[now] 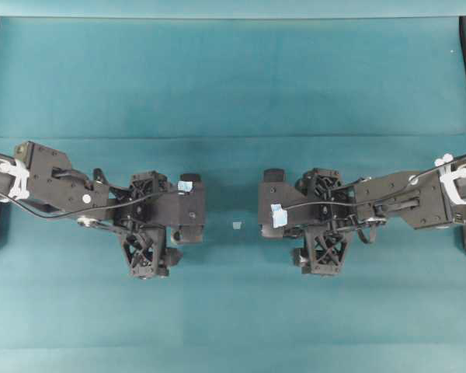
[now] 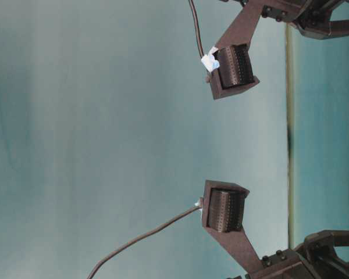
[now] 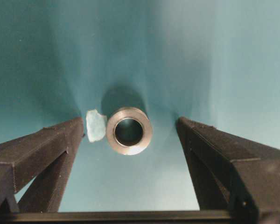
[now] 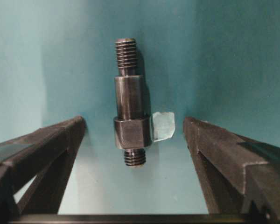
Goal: Insert the washer onto the shaft with both hands.
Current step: 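Close left gripper on the washer and right gripper on the shaft collar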
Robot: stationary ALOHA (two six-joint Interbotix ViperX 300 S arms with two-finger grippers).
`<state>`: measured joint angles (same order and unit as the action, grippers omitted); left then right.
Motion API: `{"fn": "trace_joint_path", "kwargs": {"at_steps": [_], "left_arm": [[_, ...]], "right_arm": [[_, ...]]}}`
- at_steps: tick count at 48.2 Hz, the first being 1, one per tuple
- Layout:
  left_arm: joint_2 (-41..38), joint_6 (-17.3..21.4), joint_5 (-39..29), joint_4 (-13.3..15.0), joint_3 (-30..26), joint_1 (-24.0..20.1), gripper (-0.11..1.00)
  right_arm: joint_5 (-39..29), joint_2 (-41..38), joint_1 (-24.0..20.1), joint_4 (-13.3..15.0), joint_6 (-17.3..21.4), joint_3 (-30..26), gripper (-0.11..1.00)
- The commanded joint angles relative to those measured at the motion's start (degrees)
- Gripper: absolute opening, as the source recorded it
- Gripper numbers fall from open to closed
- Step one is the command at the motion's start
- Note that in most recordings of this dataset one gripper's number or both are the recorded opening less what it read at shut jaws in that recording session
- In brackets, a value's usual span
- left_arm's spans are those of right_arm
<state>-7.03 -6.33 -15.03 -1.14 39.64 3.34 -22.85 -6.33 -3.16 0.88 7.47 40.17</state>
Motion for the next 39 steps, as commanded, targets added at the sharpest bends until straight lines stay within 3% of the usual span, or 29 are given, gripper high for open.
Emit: {"fn": "trace_joint_path", "kwargs": {"at_steps": [1, 20, 39], "left_arm": [[0.18, 0.0, 0.26, -0.09, -0.44, 0.09, 0.91], [0.35, 0.0, 0.26, -0.09, -0.53, 0.09, 0.83], [0.44, 0.0, 0.18, -0.09, -0.26, 0.09, 0.71]], "right_arm": [[-0.09, -0.26, 0.0, 0.09, -0.35, 0.09, 0.87], [-1.49, -0.26, 0.7, 0.09, -0.35, 0.09, 0.72], [-2.11, -0.26, 0.97, 0.09, -0.35, 0.09, 0.45]]}}
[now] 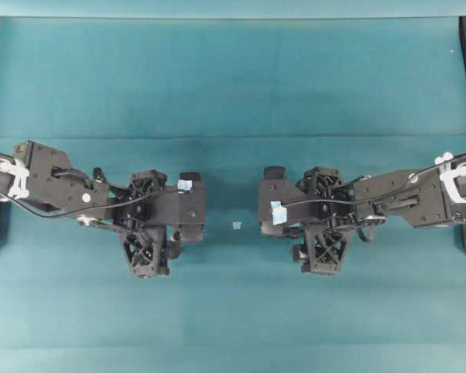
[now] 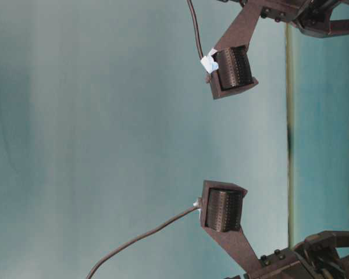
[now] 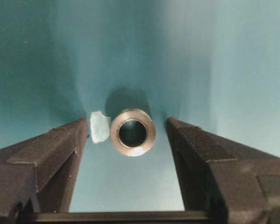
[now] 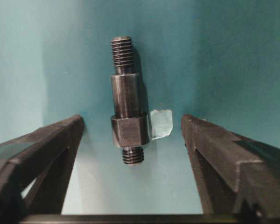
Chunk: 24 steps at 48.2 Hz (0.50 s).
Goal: Insert the washer onto the shaft with both hands.
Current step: 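Close left gripper on the washer and right gripper on the shaft collar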
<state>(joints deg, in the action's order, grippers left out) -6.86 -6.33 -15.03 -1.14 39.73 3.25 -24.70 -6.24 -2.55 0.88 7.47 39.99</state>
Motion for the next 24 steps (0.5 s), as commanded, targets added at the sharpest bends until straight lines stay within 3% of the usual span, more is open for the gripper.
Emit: {"fn": "trace_joint_path", "kwargs": {"at_steps": [1, 14, 24], "left_arm": [[0.26, 0.0, 0.18, -0.09, -0.35, 0.18, 0.71], [0.26, 0.0, 0.26, -0.09, -0.26, 0.18, 0.7], [0.26, 0.09, 0.18, -0.09, -0.26, 0.18, 0.66]], "right_arm": [[-0.35, -0.26, 0.35, 0.09, -0.35, 0.26, 0.44], [-1.14, -0.35, 0.35, 0.09, -0.44, 0.26, 0.32], [-1.23, -0.26, 0.35, 0.09, -0.35, 0.26, 0.16]]}}
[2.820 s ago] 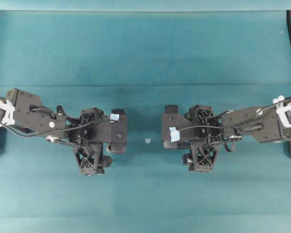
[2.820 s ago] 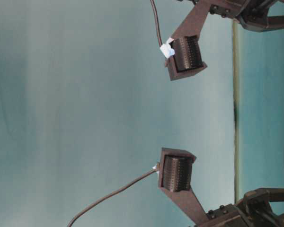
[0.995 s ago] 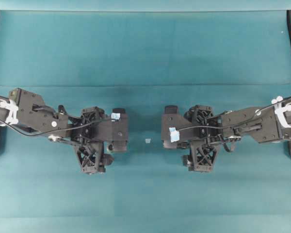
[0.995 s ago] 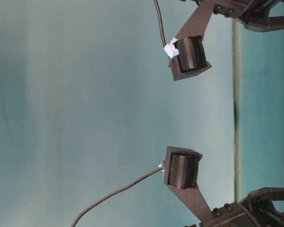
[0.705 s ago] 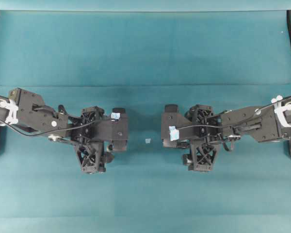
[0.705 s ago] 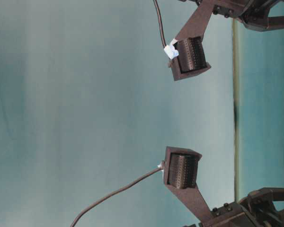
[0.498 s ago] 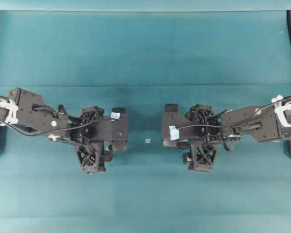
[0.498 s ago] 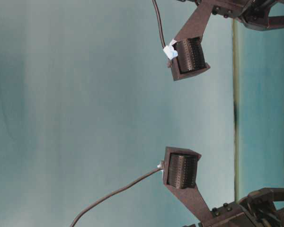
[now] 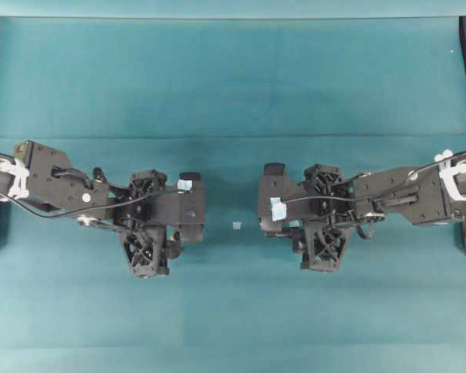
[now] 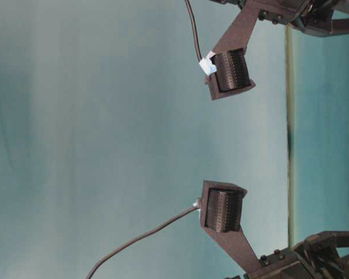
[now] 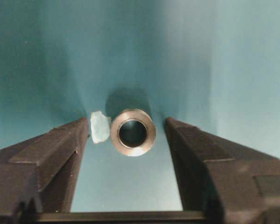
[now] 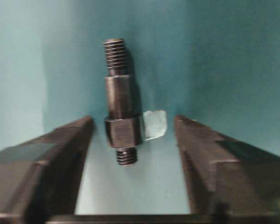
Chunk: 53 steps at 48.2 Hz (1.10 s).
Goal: Insert the washer onto the shaft with both hands.
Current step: 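Close left gripper on the washer and right gripper on the shaft collar, then lift both parts and rotate grippers to face each other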
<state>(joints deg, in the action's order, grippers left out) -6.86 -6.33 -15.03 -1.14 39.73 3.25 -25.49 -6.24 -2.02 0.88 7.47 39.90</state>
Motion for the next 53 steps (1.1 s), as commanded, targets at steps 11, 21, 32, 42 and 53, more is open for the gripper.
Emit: {"fn": "trace_joint_path", "kwargs": {"at_steps": [11, 21, 32, 42, 53], "left_arm": [[0.44, 0.18, 0.26, -0.09, -0.26, 0.18, 0.35], [0.44, 1.58, 0.26, -0.09, -0.26, 0.26, 0.35], [0.44, 2.29, 0.18, -0.09, -0.26, 0.26, 0.35], [0.44, 2.29, 0.18, -0.09, -0.35, 0.26, 0.35], [0.53, 2.29, 0.09, -0.09, -0.44, 0.26, 0.35]], "right_arm": [[-0.44, -0.26, -0.18, 0.09, -0.35, 0.35, 0.0], [-0.53, -0.35, -0.18, 0.09, -0.35, 0.35, 0.0], [-0.7, -0.35, -0.18, 0.09, -0.35, 0.35, -0.01], [-0.7, -0.35, -0.18, 0.09, -0.44, 0.35, -0.01], [-0.53, -0.35, -0.18, 0.09, -0.53, 0.35, -0.01]]}}
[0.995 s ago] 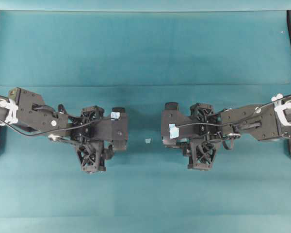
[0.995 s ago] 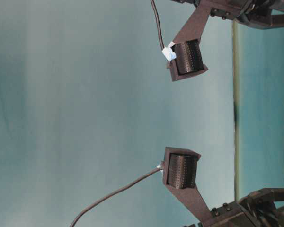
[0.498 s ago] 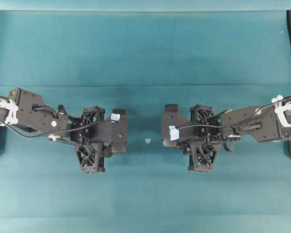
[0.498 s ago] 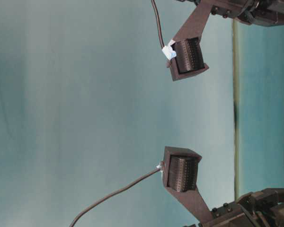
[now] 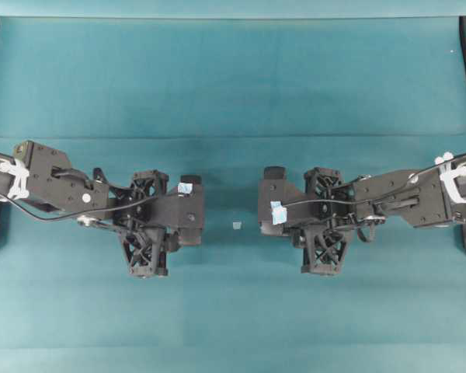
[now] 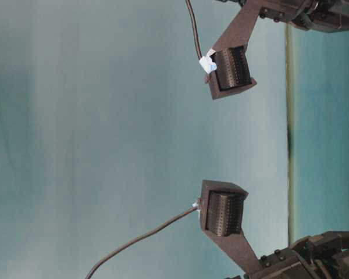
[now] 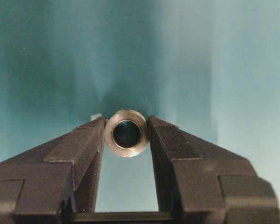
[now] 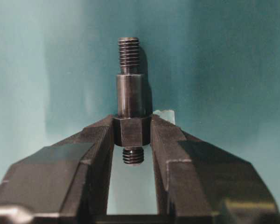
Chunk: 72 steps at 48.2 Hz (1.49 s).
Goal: Insert the washer onto the shaft with both hands.
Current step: 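Lift both parts and rotate grippers to face each other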
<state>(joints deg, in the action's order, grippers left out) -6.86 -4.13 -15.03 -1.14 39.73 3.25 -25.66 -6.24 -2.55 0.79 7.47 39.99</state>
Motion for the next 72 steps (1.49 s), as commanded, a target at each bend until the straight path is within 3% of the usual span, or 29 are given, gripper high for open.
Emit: {"fn": "trace_joint_path", "kwargs": {"at_steps": [1, 33, 53, 72], "left_arm": [[0.53, 0.09, 0.09, -0.09, -0.44, 0.26, 0.35], [3.16, 0.18, -0.53, -0.09, -0.35, 0.35, 0.35], [8.17, 0.26, 3.69, -0.09, 0.7, 0.18, 0.35], [11.34, 0.18, 18.19, -0.09, 4.83, 0.09, 0.35]], "right_arm": [[-0.35, -0.35, 0.35, 0.18, -0.53, 0.26, -0.01], [2.9, 3.6, 0.62, 0.18, -0.35, 1.05, -0.01], [7.21, 6.94, 0.62, -0.26, -0.09, 2.11, -0.01], [20.13, 13.54, 0.44, -1.32, 0.35, 8.79, -0.01]]}}
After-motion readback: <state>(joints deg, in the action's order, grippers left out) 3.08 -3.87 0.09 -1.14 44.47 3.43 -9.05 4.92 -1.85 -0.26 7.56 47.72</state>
